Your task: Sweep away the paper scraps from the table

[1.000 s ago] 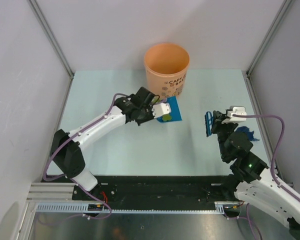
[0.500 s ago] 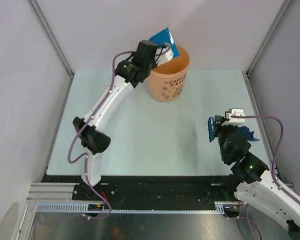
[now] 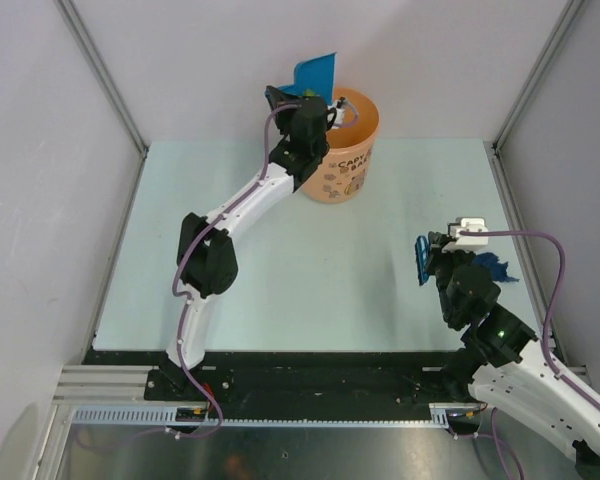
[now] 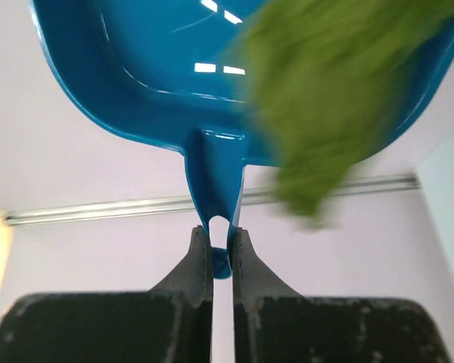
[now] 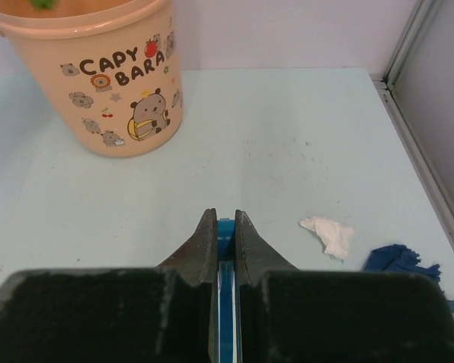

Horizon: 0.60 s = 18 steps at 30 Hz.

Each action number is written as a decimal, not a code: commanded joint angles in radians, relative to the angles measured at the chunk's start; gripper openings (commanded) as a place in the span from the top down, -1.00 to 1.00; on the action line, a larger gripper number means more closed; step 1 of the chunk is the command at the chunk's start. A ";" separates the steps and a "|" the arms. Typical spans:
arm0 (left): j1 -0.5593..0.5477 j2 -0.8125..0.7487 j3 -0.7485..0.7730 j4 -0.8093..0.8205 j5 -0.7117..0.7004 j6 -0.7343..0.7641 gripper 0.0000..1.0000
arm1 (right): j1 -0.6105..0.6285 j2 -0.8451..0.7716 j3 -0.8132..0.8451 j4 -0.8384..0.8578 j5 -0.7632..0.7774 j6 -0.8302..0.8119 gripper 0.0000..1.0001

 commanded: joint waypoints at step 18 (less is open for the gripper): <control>-0.005 -0.244 -0.268 0.438 -0.009 0.066 1.00 | -0.347 0.226 -0.068 0.358 0.015 -0.171 1.00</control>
